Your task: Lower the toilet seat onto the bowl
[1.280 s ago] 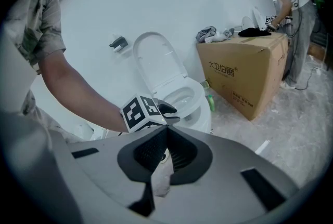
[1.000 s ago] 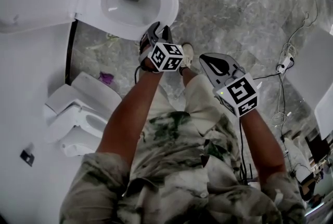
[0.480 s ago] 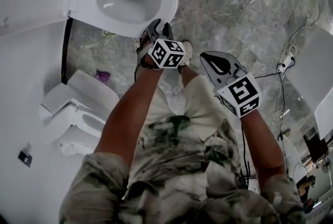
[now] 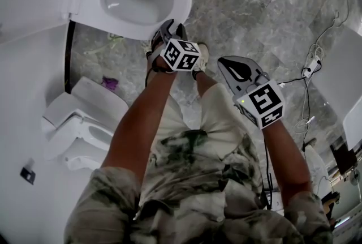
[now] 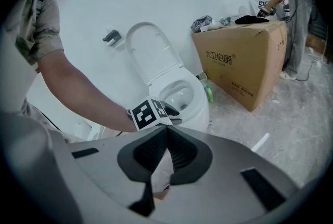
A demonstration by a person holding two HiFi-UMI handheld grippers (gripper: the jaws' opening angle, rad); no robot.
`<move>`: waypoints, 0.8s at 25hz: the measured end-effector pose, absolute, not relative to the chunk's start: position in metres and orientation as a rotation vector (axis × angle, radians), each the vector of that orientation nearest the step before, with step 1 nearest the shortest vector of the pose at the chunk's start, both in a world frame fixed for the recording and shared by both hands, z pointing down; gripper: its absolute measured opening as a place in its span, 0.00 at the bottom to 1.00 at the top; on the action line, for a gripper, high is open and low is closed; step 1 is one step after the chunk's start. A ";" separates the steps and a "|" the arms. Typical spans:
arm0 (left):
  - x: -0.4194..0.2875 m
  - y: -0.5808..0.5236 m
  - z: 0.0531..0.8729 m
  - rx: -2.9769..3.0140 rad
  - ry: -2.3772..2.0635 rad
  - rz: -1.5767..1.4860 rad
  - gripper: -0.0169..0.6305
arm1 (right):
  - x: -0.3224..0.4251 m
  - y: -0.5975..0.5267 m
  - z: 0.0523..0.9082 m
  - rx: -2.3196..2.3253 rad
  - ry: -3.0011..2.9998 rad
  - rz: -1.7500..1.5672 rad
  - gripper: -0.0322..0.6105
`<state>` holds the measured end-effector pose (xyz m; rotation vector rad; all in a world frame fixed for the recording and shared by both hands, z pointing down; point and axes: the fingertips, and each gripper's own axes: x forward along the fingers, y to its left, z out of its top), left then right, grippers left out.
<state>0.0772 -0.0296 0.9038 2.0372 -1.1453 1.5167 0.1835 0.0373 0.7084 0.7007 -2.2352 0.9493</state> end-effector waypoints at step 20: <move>0.082 -0.025 0.907 2.000 -1.058 1.416 0.23 | 0.180 0.037 0.707 0.668 -2.240 0.931 0.09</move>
